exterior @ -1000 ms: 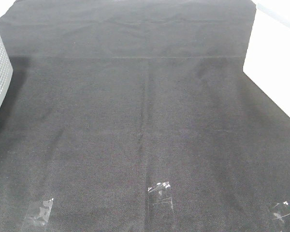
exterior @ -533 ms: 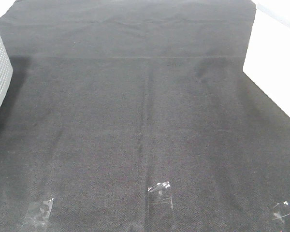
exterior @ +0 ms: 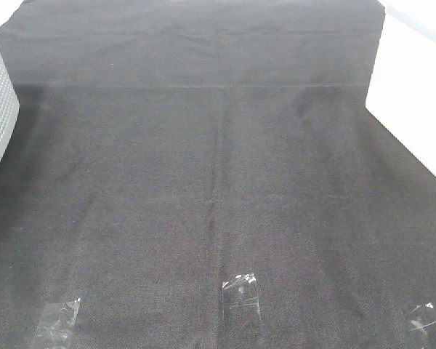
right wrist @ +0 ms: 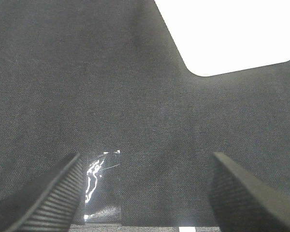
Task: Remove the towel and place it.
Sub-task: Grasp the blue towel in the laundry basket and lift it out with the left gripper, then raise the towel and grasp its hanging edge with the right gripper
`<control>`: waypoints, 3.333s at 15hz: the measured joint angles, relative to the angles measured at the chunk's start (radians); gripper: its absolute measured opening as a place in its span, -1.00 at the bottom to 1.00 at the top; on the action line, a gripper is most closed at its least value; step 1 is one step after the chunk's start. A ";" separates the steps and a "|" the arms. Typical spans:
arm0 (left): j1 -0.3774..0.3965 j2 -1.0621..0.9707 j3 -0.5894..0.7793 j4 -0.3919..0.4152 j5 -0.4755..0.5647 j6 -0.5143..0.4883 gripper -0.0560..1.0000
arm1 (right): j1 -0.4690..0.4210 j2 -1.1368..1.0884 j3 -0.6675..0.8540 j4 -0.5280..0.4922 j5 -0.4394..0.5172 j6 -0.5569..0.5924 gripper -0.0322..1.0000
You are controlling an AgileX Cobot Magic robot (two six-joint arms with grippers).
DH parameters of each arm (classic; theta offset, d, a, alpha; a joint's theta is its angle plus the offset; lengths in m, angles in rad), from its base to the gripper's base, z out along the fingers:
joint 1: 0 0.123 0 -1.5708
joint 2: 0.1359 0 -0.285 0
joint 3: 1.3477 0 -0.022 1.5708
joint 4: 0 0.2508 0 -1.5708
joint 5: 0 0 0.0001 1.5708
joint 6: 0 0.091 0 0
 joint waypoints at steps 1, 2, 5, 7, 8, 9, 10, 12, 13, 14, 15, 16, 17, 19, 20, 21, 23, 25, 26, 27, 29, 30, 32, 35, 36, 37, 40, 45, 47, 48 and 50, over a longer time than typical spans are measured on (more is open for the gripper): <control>0.000 -0.030 0.000 0.000 -0.042 0.000 -0.89 | 0.000 0.000 0.000 0.000 0.000 0.000 0.40; 0.000 -0.058 0.000 0.000 -0.080 -0.001 -0.89 | 0.000 0.000 0.000 0.000 0.000 0.000 0.40; -0.006 -0.138 0.000 -0.030 -0.192 -0.004 -0.89 | 0.000 0.000 0.000 0.000 0.000 0.000 0.40; -0.046 -0.181 0.000 -0.043 -0.229 -0.004 -0.89 | 0.000 0.000 0.000 0.000 0.000 0.000 0.40; -0.085 -0.198 0.000 -0.044 -0.247 -0.004 -0.89 | 0.000 0.000 0.000 0.001 0.000 0.000 0.40; -0.131 -0.212 0.000 -0.044 -0.265 -0.004 -0.89 | 0.000 0.000 0.000 0.002 0.000 0.000 0.40; -0.182 -0.225 0.000 -0.044 -0.275 -0.005 -0.89 | 0.000 0.000 0.000 0.003 0.000 0.000 0.40; -0.314 -0.246 0.000 -0.044 -0.270 -0.005 -0.89 | 0.000 0.000 0.000 0.008 0.000 0.000 0.40; -0.368 -0.250 0.000 -0.044 -0.258 -0.005 -0.89 | 0.000 0.000 0.000 0.009 0.000 0.000 0.40; -0.422 -0.251 0.000 -0.044 -0.246 -0.004 -0.89 | 0.000 0.000 0.000 0.009 0.000 0.000 0.40; -0.472 -0.252 0.000 -0.044 -0.237 -0.004 -0.89 | 0.000 0.000 0.000 0.011 -0.006 0.000 0.40; -0.524 -0.253 0.000 -0.043 -0.211 -0.003 -0.89 | 0.000 0.003 -0.003 0.028 -0.013 -0.002 0.40; -0.577 -0.253 0.000 -0.037 -0.178 0.008 -0.89 | 0.000 0.024 -0.012 0.070 -0.036 -0.023 0.40; -0.672 -0.253 0.000 0.004 -0.130 0.054 -0.89 | 0.000 0.095 -0.020 0.279 -0.170 -0.161 0.40; -0.724 -0.253 0.000 0.023 -0.122 0.068 -0.89 | 0.000 0.145 -0.021 0.417 -0.236 -0.270 0.40; -0.777 -0.253 0.000 0.043 -0.120 0.071 -0.89 | 0.000 0.212 -0.021 0.572 -0.285 -0.400 0.40; -0.864 -0.253 0.000 0.112 -0.120 0.074 -0.89 | 0.000 0.368 -0.022 0.858 -0.322 -0.727 0.40; -0.920 -0.253 0.000 0.142 -0.120 0.075 -0.89 | 0.000 0.539 -0.022 1.103 -0.313 -1.043 0.40; -0.932 -0.253 0.000 0.147 -0.120 0.075 -0.89 | 0.000 0.638 -0.022 1.230 -0.302 -1.211 0.40; -0.938 -0.253 0.000 0.149 -0.122 0.075 -0.89 | 0.000 0.732 -0.022 1.351 -0.271 -1.367 0.40; -0.946 -0.253 0.000 0.149 -0.165 0.075 -0.89 | 0.000 0.943 -0.022 1.559 -0.173 -1.627 0.40; -0.946 -0.253 0.000 0.149 -0.201 0.075 -0.89 | 0.000 1.043 -0.022 1.636 -0.118 -1.753 0.41; -0.946 -0.247 0.000 0.137 -0.259 0.068 -0.89 | 0.004 1.240 -0.042 1.666 -0.019 -1.893 0.54; -0.947 -0.210 0.000 0.134 -0.280 0.067 -0.89 | 0.135 1.461 -0.136 1.675 0.003 -1.967 0.79; -0.947 -0.199 0.000 0.134 -0.293 0.067 -0.89 | 0.199 1.516 -0.184 1.675 -0.011 -1.975 0.81; -0.947 -0.193 0.000 0.134 -0.310 0.067 -0.89 | 0.265 1.573 -0.246 1.675 -0.034 -1.981 0.83; -0.947 -0.184 0.000 0.121 -0.332 0.064 -0.89 | 0.403 1.707 -0.425 1.677 -0.131 -1.951 0.83; -0.947 -0.179 0.000 0.077 -0.357 0.060 -0.89 | 0.481 1.810 -0.585 1.678 -0.154 -1.903 0.83; -0.947 -0.173 0.000 0.074 -0.365 0.060 -0.89 | 0.506 1.841 -0.599 1.681 -0.144 -1.886 0.83; -0.947 -0.164 0.000 0.074 -0.373 0.060 -0.89 | 0.530 1.849 -0.599 1.680 -0.143 -1.886 0.83; -0.947 -0.146 0.000 0.074 -0.375 0.060 -0.89 | 0.557 1.853 -0.600 1.677 -0.136 -1.883 0.82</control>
